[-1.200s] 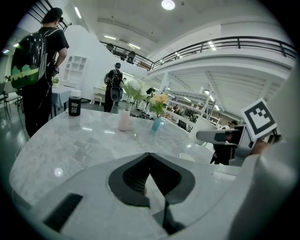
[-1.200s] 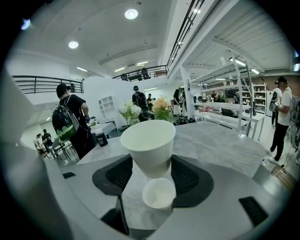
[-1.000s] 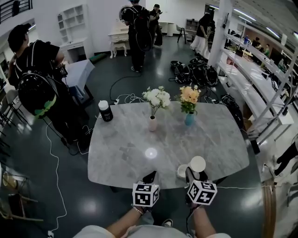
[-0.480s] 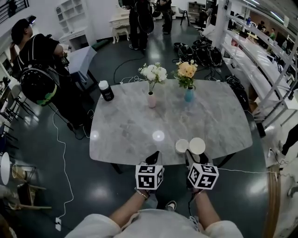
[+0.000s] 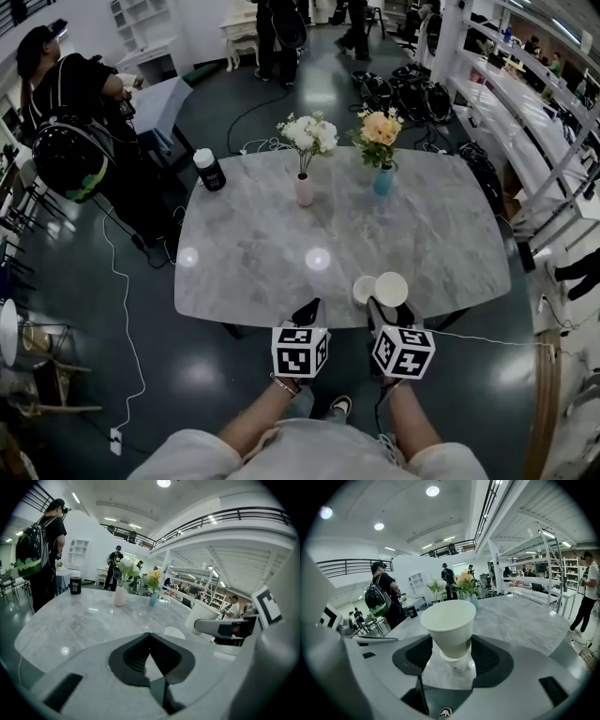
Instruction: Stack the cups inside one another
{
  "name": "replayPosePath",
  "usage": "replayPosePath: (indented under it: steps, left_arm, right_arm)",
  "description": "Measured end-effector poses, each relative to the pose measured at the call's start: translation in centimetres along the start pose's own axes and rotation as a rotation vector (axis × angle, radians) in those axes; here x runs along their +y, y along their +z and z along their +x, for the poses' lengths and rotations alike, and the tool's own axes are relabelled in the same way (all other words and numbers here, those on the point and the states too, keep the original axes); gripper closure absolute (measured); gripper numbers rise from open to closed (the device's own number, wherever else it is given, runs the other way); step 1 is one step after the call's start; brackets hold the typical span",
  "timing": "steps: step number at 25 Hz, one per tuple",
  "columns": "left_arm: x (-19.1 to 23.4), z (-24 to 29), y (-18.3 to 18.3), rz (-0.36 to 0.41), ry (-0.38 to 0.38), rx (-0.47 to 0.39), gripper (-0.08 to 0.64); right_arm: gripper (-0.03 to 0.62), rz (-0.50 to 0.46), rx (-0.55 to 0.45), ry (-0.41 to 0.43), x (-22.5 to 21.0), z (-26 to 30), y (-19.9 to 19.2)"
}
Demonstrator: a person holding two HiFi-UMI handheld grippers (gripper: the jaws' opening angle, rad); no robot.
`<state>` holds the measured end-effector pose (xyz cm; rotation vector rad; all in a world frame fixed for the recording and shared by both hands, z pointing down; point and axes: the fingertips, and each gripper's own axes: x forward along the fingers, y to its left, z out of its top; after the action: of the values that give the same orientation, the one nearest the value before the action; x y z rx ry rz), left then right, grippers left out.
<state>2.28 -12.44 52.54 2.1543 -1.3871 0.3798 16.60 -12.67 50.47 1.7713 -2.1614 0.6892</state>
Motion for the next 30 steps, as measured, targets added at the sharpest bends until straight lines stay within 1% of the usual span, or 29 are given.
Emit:
replayPosePath:
  steps: [15,19,30]
  left_arm:
    - [2.8,3.4,-1.2,-0.008,-0.006,0.086,0.565]
    - [2.9,3.9,-1.9,0.007,-0.013,0.107,0.565]
    - [3.7,4.6,-3.3,0.002,-0.014,0.146,0.565]
  right_arm:
    - [0.354,0.006,0.059,-0.014,0.8,4.5,-1.6]
    - [0.354,0.002,0.075,-0.022,0.7,4.9,-2.2]
    - [0.354,-0.02,0.091,-0.031,0.6,5.9,-2.8]
